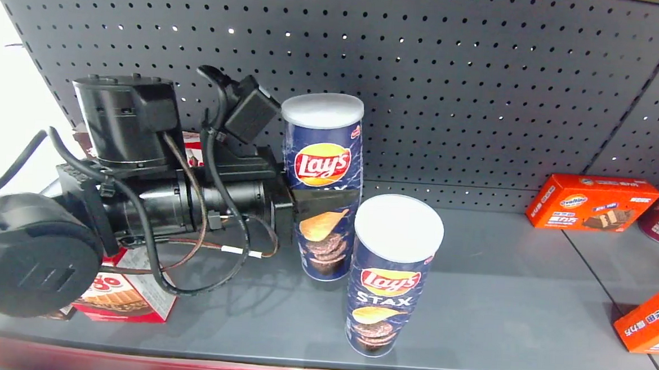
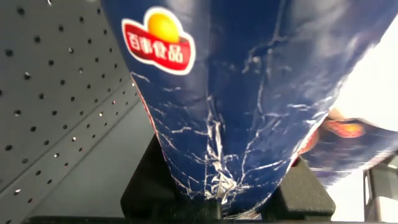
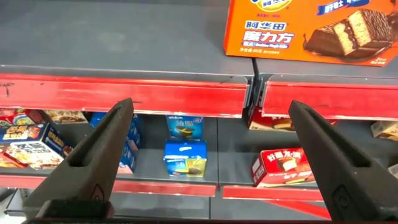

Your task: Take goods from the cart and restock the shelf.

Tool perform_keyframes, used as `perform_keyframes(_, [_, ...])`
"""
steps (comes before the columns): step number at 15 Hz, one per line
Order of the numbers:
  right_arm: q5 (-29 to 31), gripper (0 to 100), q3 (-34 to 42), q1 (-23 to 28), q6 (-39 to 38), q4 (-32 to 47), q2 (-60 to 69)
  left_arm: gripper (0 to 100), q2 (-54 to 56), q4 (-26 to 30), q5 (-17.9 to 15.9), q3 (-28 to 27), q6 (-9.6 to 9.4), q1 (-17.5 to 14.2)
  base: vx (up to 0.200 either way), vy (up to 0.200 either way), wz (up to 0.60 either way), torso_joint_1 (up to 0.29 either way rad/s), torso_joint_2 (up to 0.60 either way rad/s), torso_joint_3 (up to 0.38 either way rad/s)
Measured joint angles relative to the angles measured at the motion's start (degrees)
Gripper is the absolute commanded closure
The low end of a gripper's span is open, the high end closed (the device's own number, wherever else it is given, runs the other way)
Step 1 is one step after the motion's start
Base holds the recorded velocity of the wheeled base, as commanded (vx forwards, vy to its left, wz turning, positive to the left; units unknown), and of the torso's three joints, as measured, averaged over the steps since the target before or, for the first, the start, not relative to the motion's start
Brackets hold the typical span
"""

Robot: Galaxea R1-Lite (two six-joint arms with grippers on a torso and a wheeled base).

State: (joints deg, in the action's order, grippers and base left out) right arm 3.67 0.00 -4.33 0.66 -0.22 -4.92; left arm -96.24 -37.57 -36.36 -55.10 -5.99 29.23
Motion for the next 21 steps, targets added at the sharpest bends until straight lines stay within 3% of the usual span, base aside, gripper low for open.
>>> perform_keyframes(2, [0.00,0,0.00,0.01,0.00,0.00,-0.02,100,-2.65,-0.46,0.65,-1.51,-0.06,-0.32,0.000,0.000,0.00,0.000,0.00,0.000])
perform_keyframes(6, [0.02,0,0.00,0.01,0.02,0.00,-0.04,100,-8.36,-0.85,5.14,-5.80,-0.09,-0.55,0.000,0.000,0.00,0.000,0.00,0.000])
perform_keyframes(14, [0.02,0,0.00,0.01,0.02,0.00,-0.11,100,-17.24,-1.07,5.46,-16.29,-0.09,-1.10,0.000,0.000,0.00,0.000,0.00,0.000])
perform_keyframes(21, [0.02,0,0.00,0.01,0.00,0.00,-0.17,100,-21.50,-3.93,5.44,-18.93,-0.13,-1.21,0.000,0.000,0.00,0.000,0.00,0.000])
